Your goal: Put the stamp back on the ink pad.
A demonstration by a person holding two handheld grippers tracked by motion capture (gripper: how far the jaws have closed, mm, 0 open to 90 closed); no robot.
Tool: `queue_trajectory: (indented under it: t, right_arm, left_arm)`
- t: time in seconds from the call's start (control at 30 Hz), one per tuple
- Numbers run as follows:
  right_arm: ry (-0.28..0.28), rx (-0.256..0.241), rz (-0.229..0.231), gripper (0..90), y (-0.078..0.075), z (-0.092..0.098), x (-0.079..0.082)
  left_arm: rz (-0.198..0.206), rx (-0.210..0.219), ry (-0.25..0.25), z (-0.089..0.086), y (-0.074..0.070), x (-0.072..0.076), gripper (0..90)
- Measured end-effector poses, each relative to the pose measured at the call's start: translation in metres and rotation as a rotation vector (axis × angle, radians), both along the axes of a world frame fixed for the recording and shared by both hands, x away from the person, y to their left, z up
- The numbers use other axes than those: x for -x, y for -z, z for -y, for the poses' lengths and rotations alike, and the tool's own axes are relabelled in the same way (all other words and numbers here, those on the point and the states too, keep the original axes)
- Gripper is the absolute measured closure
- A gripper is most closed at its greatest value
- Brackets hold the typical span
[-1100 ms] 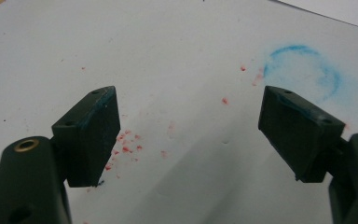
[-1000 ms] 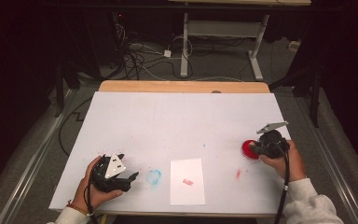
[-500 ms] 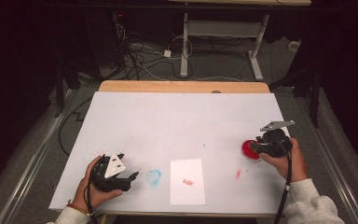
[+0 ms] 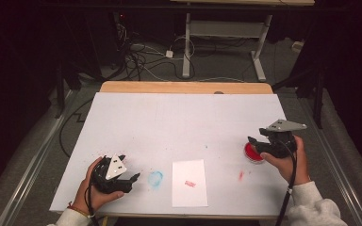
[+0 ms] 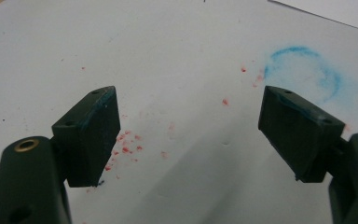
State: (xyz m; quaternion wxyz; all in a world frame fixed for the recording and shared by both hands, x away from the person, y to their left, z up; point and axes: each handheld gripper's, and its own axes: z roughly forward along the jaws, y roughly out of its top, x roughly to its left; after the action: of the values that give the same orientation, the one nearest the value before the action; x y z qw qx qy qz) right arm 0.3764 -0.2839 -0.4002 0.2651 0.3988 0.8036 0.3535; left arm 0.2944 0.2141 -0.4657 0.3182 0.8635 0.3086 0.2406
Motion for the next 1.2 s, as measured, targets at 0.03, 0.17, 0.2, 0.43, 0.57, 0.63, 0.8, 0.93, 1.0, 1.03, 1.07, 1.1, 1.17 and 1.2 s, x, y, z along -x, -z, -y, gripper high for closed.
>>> queue_trajectory:
  t: [0.03,0.17,0.2,0.43,0.57,0.63,0.8,0.93,1.0,1.03,1.07,1.1,1.17,1.2]
  right_arm:
    - [0.002,-0.005,0.018,41.1,-0.001,0.000,0.001]
    - [0.009,-0.044,0.052,33.8,-0.003,-0.004,0.005]
    - [0.005,-0.048,0.062,32.3,-0.004,-0.005,0.006]
    - [0.028,-0.067,0.129,26.0,-0.007,-0.012,0.012]
    - [0.047,-0.082,0.177,23.8,-0.007,-0.011,0.017]
    - [0.044,-0.097,0.196,23.3,-0.007,-0.010,0.021]
    - [0.011,-0.113,0.213,21.5,-0.006,-0.010,0.029]
    - [0.007,-0.110,0.219,20.9,-0.004,-0.011,0.034]
    - [0.004,-0.105,0.232,19.9,-0.003,-0.011,0.038]
    - [-0.002,-0.101,0.237,19.6,-0.003,-0.011,0.040]
    - [-0.004,-0.099,0.243,19.6,-0.003,-0.011,0.041]
    - [-0.001,-0.099,0.247,19.4,-0.003,-0.010,0.043]
    - [-0.008,-0.107,0.258,18.7,-0.001,-0.010,0.047]
    - [-0.012,-0.102,0.260,18.6,-0.001,-0.010,0.049]
  left_arm:
    - [0.000,-0.001,0.000,0.000,0.000,0.000,20.3]
    - [0.001,-0.002,0.000,0.000,0.000,0.000,20.3]
    - [0.001,-0.002,0.000,0.000,0.000,0.000,20.3]
    - [0.003,0.000,0.000,0.000,-0.001,0.001,20.4]
    - [0.004,0.001,0.001,-0.001,-0.001,0.001,20.3]
    - [0.003,0.001,0.001,-0.001,-0.001,0.001,20.3]
    - [0.005,-0.002,0.000,0.000,-0.001,0.001,20.4]
    - [0.007,-0.001,0.001,0.000,-0.001,0.001,20.4]
    - [0.008,-0.002,0.001,0.000,-0.001,0.001,20.3]
    - [0.008,-0.002,0.001,0.000,-0.001,0.001,20.3]
    - [0.009,-0.001,0.001,0.000,-0.001,0.001,20.3]
    - [0.010,-0.002,0.002,0.000,-0.001,0.001,20.3]
    - [0.008,0.002,0.003,0.000,-0.001,0.001,20.3]
    - [0.007,0.003,0.004,0.000,-0.001,0.001,20.3]
